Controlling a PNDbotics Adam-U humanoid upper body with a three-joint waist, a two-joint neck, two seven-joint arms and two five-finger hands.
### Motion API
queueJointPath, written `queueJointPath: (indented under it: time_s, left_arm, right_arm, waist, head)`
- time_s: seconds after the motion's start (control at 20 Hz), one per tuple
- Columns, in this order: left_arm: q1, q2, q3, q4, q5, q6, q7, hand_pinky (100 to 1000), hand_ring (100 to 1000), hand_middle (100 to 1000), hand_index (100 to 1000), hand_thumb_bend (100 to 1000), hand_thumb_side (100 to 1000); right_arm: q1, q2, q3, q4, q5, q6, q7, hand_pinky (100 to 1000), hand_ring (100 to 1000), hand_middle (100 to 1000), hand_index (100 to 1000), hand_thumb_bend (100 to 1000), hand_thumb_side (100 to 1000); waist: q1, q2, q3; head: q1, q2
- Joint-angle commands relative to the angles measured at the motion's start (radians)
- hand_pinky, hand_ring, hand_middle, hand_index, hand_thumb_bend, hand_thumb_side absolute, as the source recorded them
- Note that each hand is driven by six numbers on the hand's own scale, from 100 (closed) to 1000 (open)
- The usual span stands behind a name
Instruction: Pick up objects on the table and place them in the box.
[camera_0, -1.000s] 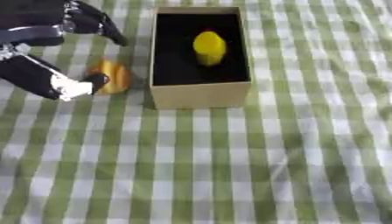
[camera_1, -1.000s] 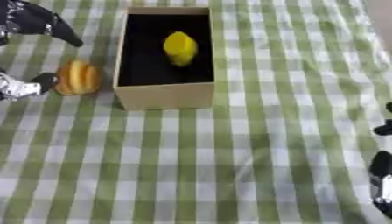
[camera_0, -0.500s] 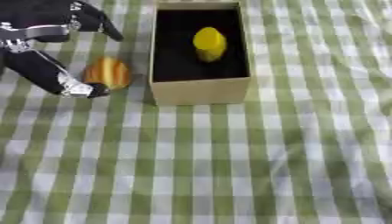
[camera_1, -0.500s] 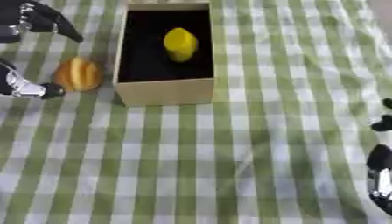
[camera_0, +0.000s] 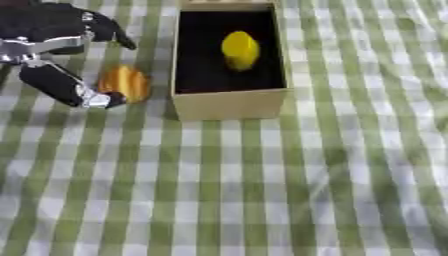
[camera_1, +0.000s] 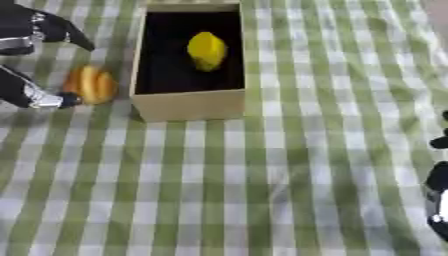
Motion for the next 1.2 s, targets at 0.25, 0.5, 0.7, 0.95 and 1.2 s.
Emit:
queueJointPath:
  time_s: [0.25, 0.5, 0.7, 0.95, 1.2]
  left_arm:
    - [-0.004, -0.004, 0.033, 0.071, -0.033, -0.011, 0.014, 892, 890, 799, 902, 396, 571]
    - [-0.003, -0.018, 0.043, 0.126, -0.067, -0.015, 0.028, 889, 889, 799, 901, 376, 527]
    - [0.000, -0.025, 0.045, 0.146, -0.089, -0.020, 0.041, 881, 885, 796, 897, 360, 493]
    - [0.002, -0.034, 0.046, 0.163, -0.103, -0.019, 0.056, 869, 874, 784, 881, 281, 449]
    - [0.006, -0.040, 0.046, 0.159, -0.088, -0.017, 0.070, 854, 846, 753, 836, 218, 437]
  right_arm:
    - [-0.006, 0.003, -0.011, -0.017, -0.030, 0.005, 0.020, 922, 811, 516, 717, 100, 498]
    - [-0.008, 0.014, -0.008, -0.017, -0.039, 0.018, 0.041, 923, 810, 512, 712, 100, 497]
    - [-0.008, 0.021, -0.005, -0.017, -0.043, 0.030, 0.057, 925, 810, 509, 710, 100, 495]
    - [-0.007, 0.033, 0.000, -0.017, -0.045, 0.047, 0.078, 926, 810, 507, 709, 100, 495]
    - [-0.005, 0.047, -0.002, -0.017, -0.049, 0.064, 0.086, 927, 809, 504, 709, 100, 497]
  waist:
    - [0.000, -0.014, -0.005]
    - [-0.001, -0.012, -0.008]
    - [-0.002, -0.010, -0.009]
    - [-0.003, -0.008, -0.009]
    - [-0.005, -0.008, -0.009]
  head:
    - [0.008, -0.007]
    - [0.011, -0.013]
    - [0.012, -0.017]
    - [0.012, -0.017]
    - [0.011, -0.017]
